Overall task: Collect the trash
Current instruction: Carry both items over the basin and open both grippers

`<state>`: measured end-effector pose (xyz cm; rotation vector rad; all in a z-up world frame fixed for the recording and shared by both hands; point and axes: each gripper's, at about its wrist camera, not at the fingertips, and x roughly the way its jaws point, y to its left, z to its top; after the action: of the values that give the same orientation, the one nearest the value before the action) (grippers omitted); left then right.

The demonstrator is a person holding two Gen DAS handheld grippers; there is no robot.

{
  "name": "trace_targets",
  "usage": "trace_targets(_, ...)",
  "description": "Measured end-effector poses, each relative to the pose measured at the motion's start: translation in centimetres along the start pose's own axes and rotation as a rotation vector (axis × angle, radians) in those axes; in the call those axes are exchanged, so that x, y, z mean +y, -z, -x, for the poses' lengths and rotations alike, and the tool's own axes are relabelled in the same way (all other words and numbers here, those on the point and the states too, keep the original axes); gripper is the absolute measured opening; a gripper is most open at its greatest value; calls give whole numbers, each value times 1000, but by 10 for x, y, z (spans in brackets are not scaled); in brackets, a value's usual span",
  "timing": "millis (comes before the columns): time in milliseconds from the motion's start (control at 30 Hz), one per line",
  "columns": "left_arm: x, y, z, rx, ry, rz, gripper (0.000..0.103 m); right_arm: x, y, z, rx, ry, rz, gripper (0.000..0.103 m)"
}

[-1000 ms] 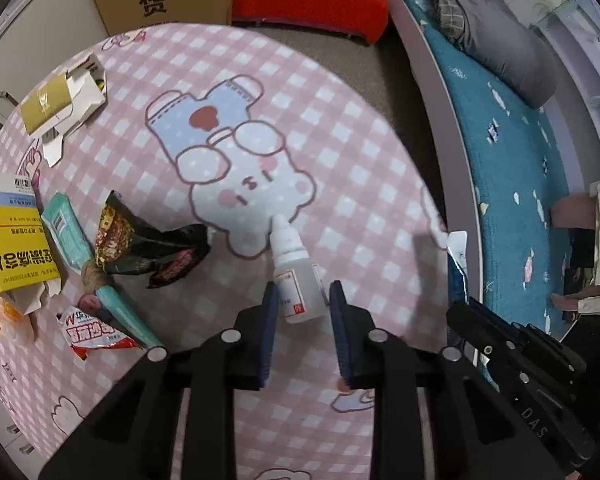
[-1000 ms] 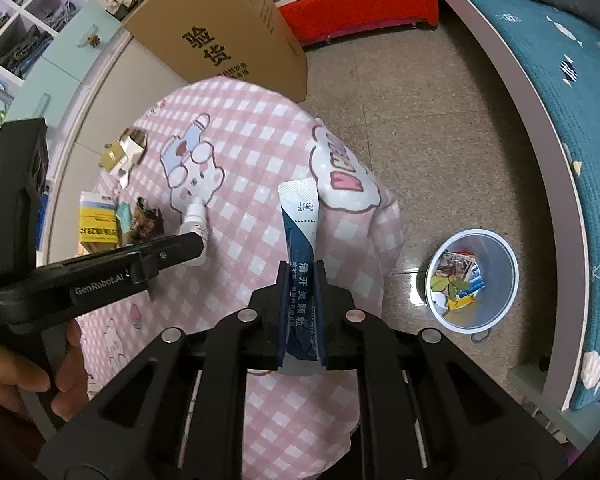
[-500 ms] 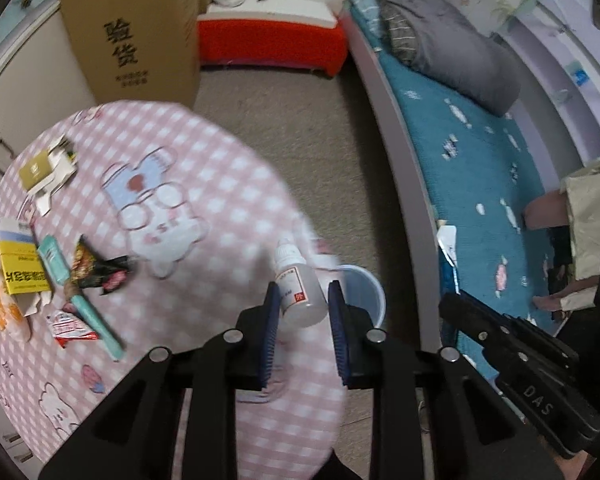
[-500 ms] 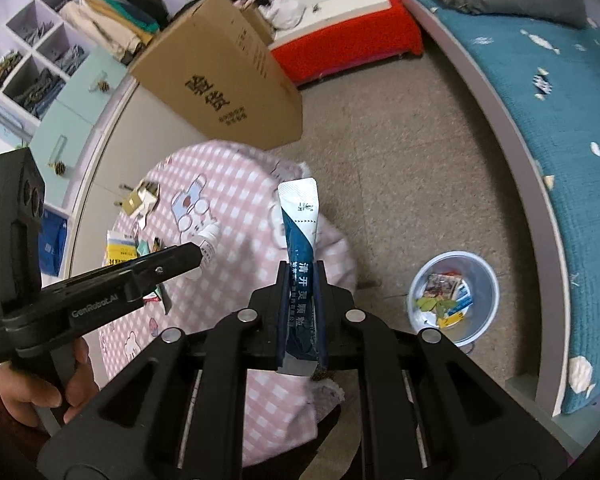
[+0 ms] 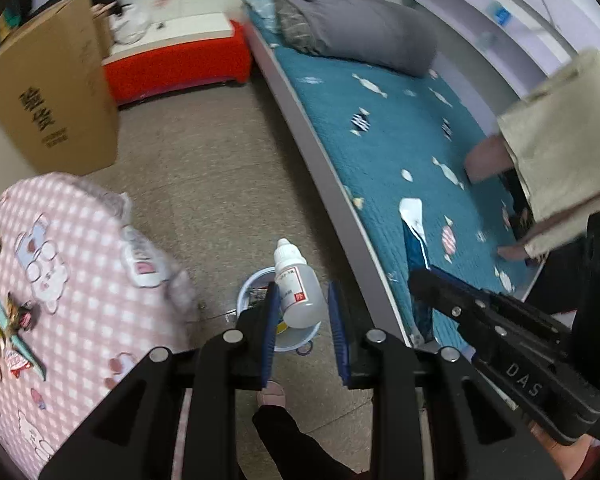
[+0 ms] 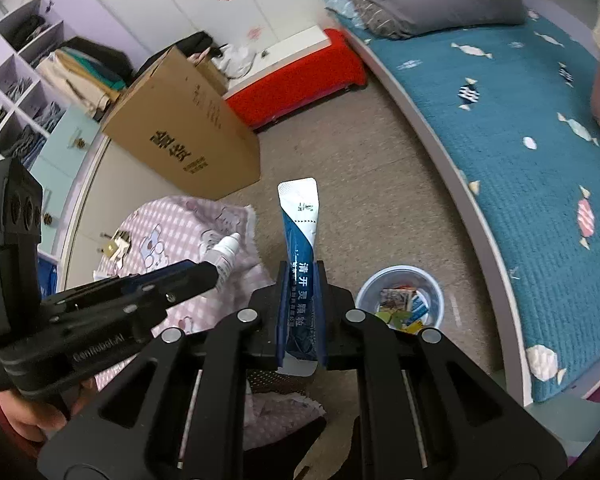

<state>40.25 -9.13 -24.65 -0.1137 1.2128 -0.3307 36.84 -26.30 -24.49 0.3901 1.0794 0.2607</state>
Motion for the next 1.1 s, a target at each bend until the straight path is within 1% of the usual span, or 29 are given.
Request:
trace_targets(233,-39,-2,-1,1,9,-82,24,-26,3,24,-43,18,-39,12)
trace_targets(467,-59,-1,1,-6,8,-132,24,-40,8,40,-75,29,-68,12)
trace_targets(600,-67,0,4,-12,13,-151,24,-42,10,46,-90,35,-75,12)
trace_targets(667,-71,1,5,-22,3,-160,25,-42,11,49,-97,38,-78,12)
trace_targets(700,-72,1,5,-19,3,-162,35,-43,11,50,-98,39,-80,12)
trace_targets(733,-73,1,5,-15,-3,-162,52,-44,12,50,-99,39,-82,12)
trace_targets(767,-73,2,6,-22,-22,-156,59,-44,12,50,-98,39,-83,12)
trace_targets(800,-73,2,8,-29,-28,-153,64,-44,12,50,-98,40,-83,12)
trace_targets(967,-68,4,10,-18,-46,-142,68,-44,16,50,-92,34,-88,12)
trace_targets(1100,-63,4,15,-31,-60,-124,70,-42,17,48,-84,28,-80,12)
